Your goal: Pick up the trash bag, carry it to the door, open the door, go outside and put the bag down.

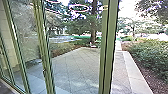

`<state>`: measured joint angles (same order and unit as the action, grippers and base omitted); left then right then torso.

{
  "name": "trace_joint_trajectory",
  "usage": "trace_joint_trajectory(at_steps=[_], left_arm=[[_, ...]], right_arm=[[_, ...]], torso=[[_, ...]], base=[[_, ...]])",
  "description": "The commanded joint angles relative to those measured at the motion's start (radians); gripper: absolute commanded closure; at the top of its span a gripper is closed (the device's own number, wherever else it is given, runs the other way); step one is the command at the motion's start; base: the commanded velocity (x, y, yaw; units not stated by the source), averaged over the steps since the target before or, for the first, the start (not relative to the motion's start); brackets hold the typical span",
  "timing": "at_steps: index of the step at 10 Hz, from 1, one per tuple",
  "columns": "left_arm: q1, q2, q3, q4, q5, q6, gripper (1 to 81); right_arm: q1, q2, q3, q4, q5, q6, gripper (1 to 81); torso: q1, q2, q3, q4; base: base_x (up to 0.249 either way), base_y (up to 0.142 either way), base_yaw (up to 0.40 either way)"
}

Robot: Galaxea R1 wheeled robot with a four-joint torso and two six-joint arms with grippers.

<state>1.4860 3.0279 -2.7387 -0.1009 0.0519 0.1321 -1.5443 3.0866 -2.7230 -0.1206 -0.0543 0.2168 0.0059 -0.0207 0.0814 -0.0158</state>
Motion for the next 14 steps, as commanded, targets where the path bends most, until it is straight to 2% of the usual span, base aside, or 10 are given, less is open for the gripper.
trace_joint_trajectory(at_steps=[1,5,14], left_arm=[[-0.074,-0.001,0.004,0.004,0.051,0.007,81.1],[-0.074,-0.004,0.004,0.006,0.052,0.007,81.1],[-0.074,-0.009,0.004,0.006,0.052,0.007,81.1]], right_arm=[[0.057,0.014,0.005,0.004,-0.049,-0.005,1.0],[0.054,0.014,0.006,0.004,-0.042,-0.007,1.0],[0.051,0.022,0.005,0.004,-0.042,-0.007,1.0]], torso=[[0.0,0.0,0.0,0.0],[0.0,0.0,0.0,0.0],[0.0,0.0,0.0,0.0]], base=[[0.0,0.0,0.0],[0.0,0.0,-0.05],[0.0,0.0,-0.229]])
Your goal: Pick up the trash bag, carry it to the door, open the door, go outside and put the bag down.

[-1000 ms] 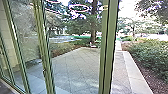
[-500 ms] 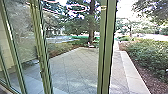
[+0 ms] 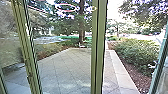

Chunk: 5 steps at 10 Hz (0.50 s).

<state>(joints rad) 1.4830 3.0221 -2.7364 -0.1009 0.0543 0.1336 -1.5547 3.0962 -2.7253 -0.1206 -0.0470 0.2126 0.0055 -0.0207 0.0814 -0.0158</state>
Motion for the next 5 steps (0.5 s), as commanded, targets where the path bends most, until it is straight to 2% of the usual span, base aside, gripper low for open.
trace_joint_trajectory(at_steps=[1,5], left_arm=[[-0.072,-0.003,0.001,0.006,0.05,0.008,81.1],[-0.072,-0.003,0.003,0.006,0.05,0.006,81.1]], right_arm=[[0.061,0.012,0.007,0.004,-0.05,-0.002,1.0],[0.06,0.011,0.006,0.004,-0.05,-0.002,1.0]], torso=[[0.0,0.0,0.0,0.0],[0.0,0.0,0.0,0.0]], base=[[0.0,0.0,-0.256],[0.0,0.0,-0.251]])
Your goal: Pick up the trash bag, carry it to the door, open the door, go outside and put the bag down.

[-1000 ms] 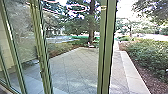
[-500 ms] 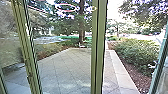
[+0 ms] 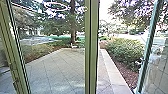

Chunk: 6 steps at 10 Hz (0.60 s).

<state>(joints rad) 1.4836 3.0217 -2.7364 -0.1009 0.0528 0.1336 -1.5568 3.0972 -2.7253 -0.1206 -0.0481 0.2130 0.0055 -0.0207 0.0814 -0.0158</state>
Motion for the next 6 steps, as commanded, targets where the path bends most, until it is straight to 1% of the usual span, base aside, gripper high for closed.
trace_joint_trajectory(at_steps=[1,3,6], left_arm=[[-0.072,-0.003,0.003,0.006,0.052,0.006,81.1],[-0.072,-0.003,0.003,0.006,0.053,0.006,81.1],[-0.073,-0.004,0.001,0.006,0.056,0.006,81.1]], right_arm=[[0.062,0.01,0.006,0.004,-0.047,-0.003,1.0],[0.062,0.01,0.004,0.004,-0.048,-0.003,1.0],[0.06,0.011,0.004,0.004,-0.047,-0.004,1.0]], torso=[[0.0,0.0,0.0,0.0],[0.0,0.0,0.0,0.0],[0.0,0.0,0.0,0.0]], base=[[0.0,0.0,-0.197],[0.0,0.0,-0.124],[0.0,0.0,0.0]])
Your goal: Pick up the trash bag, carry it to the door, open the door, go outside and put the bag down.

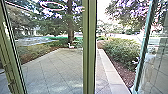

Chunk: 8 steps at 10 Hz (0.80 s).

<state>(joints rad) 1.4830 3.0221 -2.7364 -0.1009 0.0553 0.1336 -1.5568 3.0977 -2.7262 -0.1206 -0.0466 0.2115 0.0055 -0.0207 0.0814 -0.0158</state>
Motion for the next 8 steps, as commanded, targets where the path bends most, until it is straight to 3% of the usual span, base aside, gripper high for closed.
trace_joint_trajectory(at_steps=[1,8], left_arm=[[-0.072,-0.003,0.001,0.006,0.054,0.006,81.1],[-0.074,0.002,-0.002,0.009,0.049,0.006,81.1]], right_arm=[[0.06,0.011,0.005,0.004,-0.049,-0.003,1.0],[0.059,0.008,0.004,0.004,-0.049,-0.001,1.0]], torso=[[0.0,0.0,0.0,0.0],[0.0,0.0,0.0,0.0]], base=[[0.0,0.0,0.0],[0.0,0.0,0.0]])
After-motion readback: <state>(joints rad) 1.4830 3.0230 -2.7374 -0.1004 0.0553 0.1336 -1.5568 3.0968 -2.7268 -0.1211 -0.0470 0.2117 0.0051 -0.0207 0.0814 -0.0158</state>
